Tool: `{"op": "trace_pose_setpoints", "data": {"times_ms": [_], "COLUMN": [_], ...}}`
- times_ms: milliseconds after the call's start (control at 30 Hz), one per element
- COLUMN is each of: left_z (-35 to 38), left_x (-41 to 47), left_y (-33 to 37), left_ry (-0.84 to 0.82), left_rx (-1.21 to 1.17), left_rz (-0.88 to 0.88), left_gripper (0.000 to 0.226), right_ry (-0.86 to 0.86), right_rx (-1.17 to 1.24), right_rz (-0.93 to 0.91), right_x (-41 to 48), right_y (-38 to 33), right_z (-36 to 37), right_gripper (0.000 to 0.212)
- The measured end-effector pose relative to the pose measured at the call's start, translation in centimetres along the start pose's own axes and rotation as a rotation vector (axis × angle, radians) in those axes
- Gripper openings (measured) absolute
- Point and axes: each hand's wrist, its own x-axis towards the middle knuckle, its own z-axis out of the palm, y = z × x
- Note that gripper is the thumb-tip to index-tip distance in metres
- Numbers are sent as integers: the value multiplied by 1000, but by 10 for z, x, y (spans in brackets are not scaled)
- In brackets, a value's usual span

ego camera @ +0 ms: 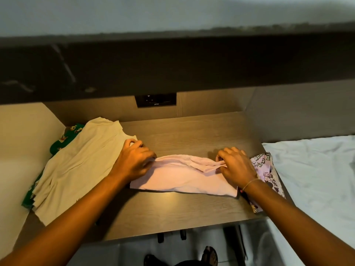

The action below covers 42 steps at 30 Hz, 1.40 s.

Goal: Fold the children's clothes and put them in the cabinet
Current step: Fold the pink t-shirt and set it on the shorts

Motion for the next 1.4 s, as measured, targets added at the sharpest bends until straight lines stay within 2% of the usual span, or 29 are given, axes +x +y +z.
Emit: {"op": "trace_pose_setpoints", "data": {"times_ms": [67, 167, 300, 433, 533, 633, 767, 867, 967, 1033, 1067, 1133, 1267, 1400], "left_z": [0, 2, -2, 7, 16, 29, 41, 41, 34, 28, 25, 20, 26, 35], "left_x": [-19, -43, -56, -40, -9, 32, 90, 113, 100, 67, 45, 0, -61, -83], "left_y": [11, 31, 67, 105, 99, 85, 69, 60, 63, 72, 79, 96, 126, 131], "left_ry": [-67, -255, -223, -394, -399, -446, -479, -508, -465, -317, -244, -204, -258, -225], "left_rx": [19, 5, 26, -66, -52, -83, -54, 37, -24, -181, -281, -416, -368, -311], "left_rz": [7, -128, -230, -291, -214, -93, 45, 37, -73, -143, -156, -84, 47, 56], "left_gripper": [18, 33, 50, 68, 67, 60, 55, 56, 56, 54, 54, 58, 67, 68], "right_ry": [-11, -132, -100, -235, -246, -148, -59, -85, -68, -23, 1, 4, -164, -154], "right_rx": [-71, -157, -121, -163, -145, -85, 89, 171, 171, 243, 274, 267, 161, 143], "right_rz": [-20, -66, -112, -49, 36, 95, 132, 138, 127, 109, 77, -47, -280, -372], "right_x": [-13, -27, -41, -59, -85, -118, -135, -113, -95, -97, -100, -106, -104, -102], "right_y": [-2, -3, -2, -11, -18, -31, -62, -88, -96, -85, -77, -61, -44, -36], "right_z": [2, 3, -11, -13, -8, -5, 8, 14, 16, 13, 13, 17, 37, 51], "right_gripper": [23, 31, 44, 58, 56, 50, 54, 55, 54, 53, 53, 55, 72, 77]}}
